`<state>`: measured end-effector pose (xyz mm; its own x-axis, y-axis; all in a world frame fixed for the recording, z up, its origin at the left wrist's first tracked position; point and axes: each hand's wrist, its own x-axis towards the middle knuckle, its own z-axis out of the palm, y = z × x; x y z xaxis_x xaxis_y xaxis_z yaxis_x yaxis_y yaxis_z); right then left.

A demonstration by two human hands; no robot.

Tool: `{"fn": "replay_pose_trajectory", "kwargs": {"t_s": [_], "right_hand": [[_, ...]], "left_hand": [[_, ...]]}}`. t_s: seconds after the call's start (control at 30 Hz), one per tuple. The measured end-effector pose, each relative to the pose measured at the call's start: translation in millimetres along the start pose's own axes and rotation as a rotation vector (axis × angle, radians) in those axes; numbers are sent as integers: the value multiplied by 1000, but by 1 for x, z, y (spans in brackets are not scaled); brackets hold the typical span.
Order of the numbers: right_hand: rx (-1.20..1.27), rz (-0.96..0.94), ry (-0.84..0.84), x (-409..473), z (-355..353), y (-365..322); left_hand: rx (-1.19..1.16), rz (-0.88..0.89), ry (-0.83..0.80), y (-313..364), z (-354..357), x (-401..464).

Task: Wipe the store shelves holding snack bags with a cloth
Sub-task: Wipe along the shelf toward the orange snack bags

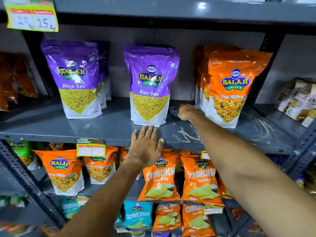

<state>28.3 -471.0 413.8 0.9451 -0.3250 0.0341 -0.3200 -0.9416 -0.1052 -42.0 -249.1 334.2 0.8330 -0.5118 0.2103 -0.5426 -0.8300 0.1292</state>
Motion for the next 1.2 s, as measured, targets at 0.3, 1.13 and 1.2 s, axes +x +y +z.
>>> {"fn": "replay_pose_trajectory", "kwargs": {"t_s": [0.3, 1.13, 1.2], "right_hand": [[75, -147, 89, -64, 17, -5], [70, -284, -51, -148, -21, 70], [89, -243, -18, -153, -35, 75]], "left_hand": [[2, -8, -48, 1, -4, -1], [-61, 18, -56, -1, -11, -7], [-56, 18, -58, 0, -13, -8]]}}
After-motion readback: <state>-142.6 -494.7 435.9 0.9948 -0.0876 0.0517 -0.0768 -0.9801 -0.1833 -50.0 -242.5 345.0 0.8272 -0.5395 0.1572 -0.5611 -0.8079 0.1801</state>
